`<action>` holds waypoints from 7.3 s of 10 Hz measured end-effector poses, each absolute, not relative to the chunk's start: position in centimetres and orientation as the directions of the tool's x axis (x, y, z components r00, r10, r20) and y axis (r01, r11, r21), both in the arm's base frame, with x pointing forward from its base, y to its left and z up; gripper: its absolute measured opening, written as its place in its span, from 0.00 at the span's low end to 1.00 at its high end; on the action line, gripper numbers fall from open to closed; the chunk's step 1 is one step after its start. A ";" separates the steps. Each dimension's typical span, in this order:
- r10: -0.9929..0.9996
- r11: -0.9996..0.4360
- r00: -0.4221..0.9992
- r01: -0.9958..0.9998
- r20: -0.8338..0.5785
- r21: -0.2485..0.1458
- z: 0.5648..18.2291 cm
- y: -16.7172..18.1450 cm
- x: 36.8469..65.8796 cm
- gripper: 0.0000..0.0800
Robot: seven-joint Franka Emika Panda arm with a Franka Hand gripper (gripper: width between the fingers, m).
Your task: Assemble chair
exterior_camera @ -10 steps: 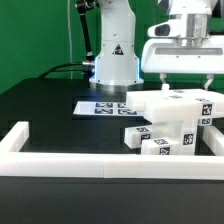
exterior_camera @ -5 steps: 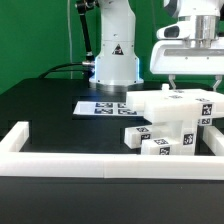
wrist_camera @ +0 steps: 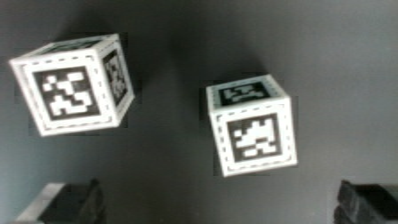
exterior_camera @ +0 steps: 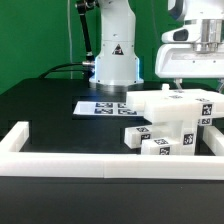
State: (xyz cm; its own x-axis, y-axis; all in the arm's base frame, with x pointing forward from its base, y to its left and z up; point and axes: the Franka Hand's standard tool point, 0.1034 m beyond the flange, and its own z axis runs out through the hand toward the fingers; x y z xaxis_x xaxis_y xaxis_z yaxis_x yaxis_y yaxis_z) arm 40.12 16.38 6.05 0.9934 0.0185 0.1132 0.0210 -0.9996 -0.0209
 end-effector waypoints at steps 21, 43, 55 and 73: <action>0.172 -0.985 0.979 0.173 0.109 0.000 4.4 19.5 38.8 0.81; 0.153 -0.988 0.984 0.149 0.087 0.049 1.3 17.3 39.2 0.49; 0.095 -0.993 0.995 0.097 0.035 -0.072 9.9 18.4 38.4 0.36; 0.244 -0.967 0.967 0.248 0.069 -0.052 14.7 10.2 47.6 0.36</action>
Offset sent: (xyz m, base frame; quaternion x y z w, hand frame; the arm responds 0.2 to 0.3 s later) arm 0.0000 0.0000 0.0000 0.0000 0.0000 0.0000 1.0000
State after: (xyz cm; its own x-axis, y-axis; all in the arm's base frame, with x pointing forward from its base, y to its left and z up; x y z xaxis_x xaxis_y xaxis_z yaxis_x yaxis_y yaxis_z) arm 47.57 10.21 14.74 0.9672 0.2443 0.0691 0.2480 -0.9674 -0.0520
